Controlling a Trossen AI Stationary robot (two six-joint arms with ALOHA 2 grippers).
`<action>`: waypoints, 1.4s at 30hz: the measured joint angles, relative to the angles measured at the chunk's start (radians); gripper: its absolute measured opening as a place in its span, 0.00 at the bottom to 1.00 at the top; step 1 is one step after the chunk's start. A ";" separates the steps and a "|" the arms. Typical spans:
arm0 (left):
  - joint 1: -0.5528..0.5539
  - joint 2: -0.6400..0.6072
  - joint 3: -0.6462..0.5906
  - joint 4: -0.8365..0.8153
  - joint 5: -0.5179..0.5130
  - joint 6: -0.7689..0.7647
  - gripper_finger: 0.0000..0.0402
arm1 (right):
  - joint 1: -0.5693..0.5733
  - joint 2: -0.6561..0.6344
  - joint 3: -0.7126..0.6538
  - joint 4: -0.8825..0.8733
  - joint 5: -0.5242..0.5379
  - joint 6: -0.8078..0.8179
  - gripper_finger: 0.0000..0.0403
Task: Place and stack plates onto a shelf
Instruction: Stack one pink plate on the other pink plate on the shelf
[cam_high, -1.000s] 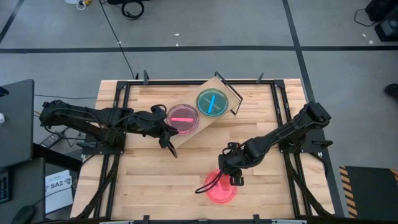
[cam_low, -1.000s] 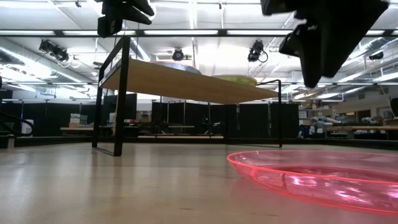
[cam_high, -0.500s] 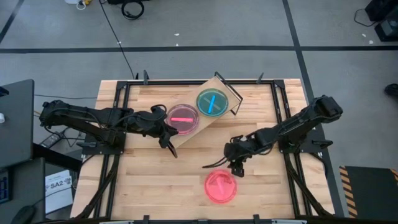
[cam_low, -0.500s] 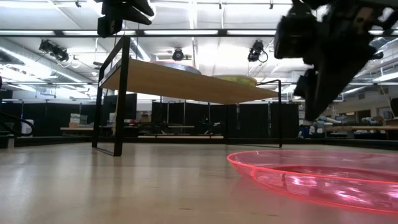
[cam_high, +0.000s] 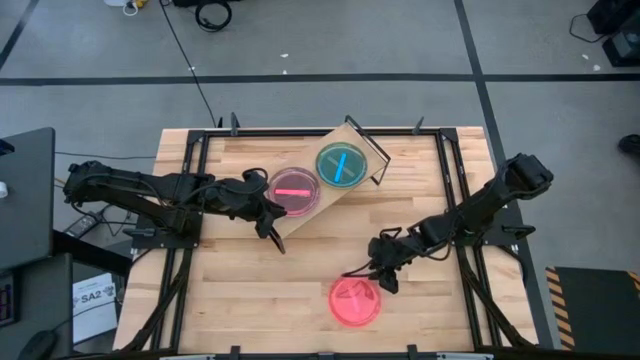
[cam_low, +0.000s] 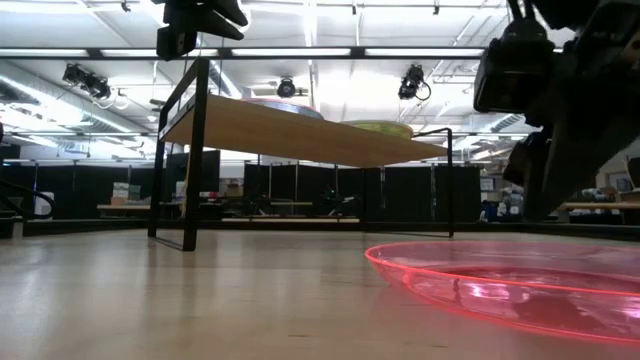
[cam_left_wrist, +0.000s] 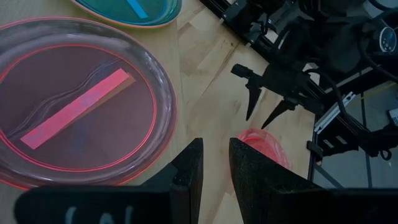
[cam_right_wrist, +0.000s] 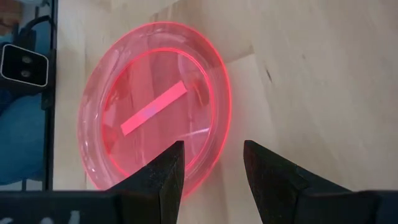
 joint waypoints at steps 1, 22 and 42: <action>0.000 0.000 0.000 0.000 0.000 0.000 0.21 | 0.007 0.000 0.000 0.001 0.013 0.001 0.43; 0.000 0.000 0.000 0.001 0.000 0.000 0.21 | 0.075 0.181 0.002 0.183 0.101 0.060 0.42; 0.000 0.000 0.000 0.000 0.000 -0.001 0.21 | 0.074 0.184 0.001 0.168 0.099 0.062 0.05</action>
